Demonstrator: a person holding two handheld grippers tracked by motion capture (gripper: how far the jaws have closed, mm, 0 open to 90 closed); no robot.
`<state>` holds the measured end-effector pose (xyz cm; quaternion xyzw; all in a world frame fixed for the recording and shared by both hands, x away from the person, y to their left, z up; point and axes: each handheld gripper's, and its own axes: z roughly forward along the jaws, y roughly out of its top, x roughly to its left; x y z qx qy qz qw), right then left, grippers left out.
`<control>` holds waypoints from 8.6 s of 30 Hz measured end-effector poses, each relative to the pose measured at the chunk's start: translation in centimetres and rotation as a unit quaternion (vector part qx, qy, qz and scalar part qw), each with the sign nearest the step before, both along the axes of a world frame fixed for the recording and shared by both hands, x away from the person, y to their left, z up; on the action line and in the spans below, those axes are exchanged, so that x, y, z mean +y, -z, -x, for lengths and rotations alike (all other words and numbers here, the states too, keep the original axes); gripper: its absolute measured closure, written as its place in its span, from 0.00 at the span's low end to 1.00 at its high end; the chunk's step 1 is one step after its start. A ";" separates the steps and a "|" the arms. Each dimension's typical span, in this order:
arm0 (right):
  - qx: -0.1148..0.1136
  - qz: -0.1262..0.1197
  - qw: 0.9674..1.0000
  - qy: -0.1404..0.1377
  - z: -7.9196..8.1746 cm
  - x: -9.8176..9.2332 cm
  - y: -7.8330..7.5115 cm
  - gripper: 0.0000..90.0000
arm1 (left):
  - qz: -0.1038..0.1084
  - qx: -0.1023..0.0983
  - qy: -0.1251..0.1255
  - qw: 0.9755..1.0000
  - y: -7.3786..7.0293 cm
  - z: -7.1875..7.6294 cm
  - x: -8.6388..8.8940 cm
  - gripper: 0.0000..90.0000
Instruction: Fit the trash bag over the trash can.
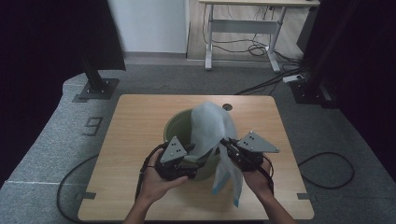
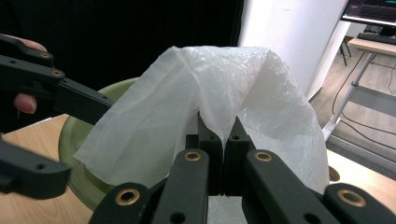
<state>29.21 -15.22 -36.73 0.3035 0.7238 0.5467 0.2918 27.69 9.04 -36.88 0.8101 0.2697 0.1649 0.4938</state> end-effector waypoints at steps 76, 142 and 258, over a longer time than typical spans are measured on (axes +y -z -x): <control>0.056 -0.013 0.997 0.053 3.9 -1.9 12.6 0.29 | 0.022 0.053 -0.054 0.997 -1.2 -3.6 1.7 1.00; -0.031 -0.003 0.999 -0.035 2.5 -2.8 1.7 0.75 | 0.005 0.060 -0.020 0.998 -1.2 -4.2 3.3 0.99; -0.008 -0.084 0.996 0.030 -0.4 -10.1 3.2 0.98 | 0.026 0.090 -0.028 0.995 -2.8 -4.0 7.9 0.36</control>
